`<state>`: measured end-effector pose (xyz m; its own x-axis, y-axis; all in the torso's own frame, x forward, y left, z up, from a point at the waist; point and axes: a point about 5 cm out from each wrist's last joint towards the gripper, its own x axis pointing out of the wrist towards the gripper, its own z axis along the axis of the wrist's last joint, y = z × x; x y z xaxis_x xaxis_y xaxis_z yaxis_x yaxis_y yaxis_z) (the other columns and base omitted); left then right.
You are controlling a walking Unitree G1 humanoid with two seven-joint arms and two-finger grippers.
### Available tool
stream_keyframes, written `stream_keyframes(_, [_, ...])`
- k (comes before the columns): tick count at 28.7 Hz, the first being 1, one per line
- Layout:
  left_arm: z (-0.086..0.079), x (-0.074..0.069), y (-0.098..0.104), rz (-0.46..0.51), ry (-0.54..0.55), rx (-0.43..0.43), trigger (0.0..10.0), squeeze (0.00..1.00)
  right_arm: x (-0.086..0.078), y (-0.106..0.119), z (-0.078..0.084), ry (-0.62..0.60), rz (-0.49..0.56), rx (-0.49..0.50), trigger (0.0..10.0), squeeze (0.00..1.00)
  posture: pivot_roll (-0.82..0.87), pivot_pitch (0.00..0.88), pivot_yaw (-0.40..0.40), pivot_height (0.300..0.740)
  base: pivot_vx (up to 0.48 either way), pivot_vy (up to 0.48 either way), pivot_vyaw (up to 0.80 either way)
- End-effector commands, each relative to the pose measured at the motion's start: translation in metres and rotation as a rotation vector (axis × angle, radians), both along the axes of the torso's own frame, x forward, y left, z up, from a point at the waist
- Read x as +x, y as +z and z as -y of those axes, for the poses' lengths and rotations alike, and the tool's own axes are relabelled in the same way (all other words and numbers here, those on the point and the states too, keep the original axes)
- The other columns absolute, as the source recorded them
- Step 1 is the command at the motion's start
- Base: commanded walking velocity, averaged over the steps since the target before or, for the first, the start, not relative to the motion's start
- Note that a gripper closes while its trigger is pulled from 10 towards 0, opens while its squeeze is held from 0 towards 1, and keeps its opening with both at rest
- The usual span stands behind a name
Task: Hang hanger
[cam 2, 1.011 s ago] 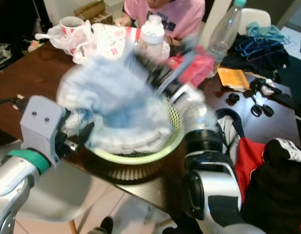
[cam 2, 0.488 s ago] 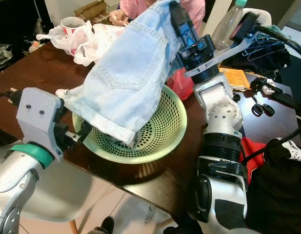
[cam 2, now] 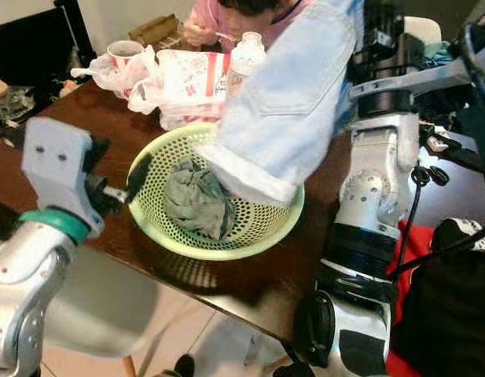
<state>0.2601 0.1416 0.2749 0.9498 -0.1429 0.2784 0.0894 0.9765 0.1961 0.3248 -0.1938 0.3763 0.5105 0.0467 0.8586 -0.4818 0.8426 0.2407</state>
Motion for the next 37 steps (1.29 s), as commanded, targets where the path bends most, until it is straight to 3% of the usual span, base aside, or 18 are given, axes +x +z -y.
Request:
stream_keyframes(1, [-0.002,0.002,-0.003,-0.011,0.010,-0.005,10.0,0.00,-0.006,0.004,0.001,-0.020,0.032,0.002,10.0,0.00,0.09,0.045,0.049,0.740,0.000,0.000,0.00])
stream_keyframes(25, [-0.001,0.008,-0.005,0.012,0.026,-0.028,10.0,0.00,-0.004,0.002,-0.013,-0.084,0.028,-0.024,10.0,0.00,0.10,0.053,0.042,0.740,0.000,0.000,0.00])
stream_keyframes(37, [-0.001,0.007,-0.005,0.022,0.029,-0.029,10.0,0.00,-0.002,-0.001,-0.014,-0.085,0.014,-0.021,10.0,0.00,0.10,0.056,0.041,0.740,-0.318,0.000,0.00])
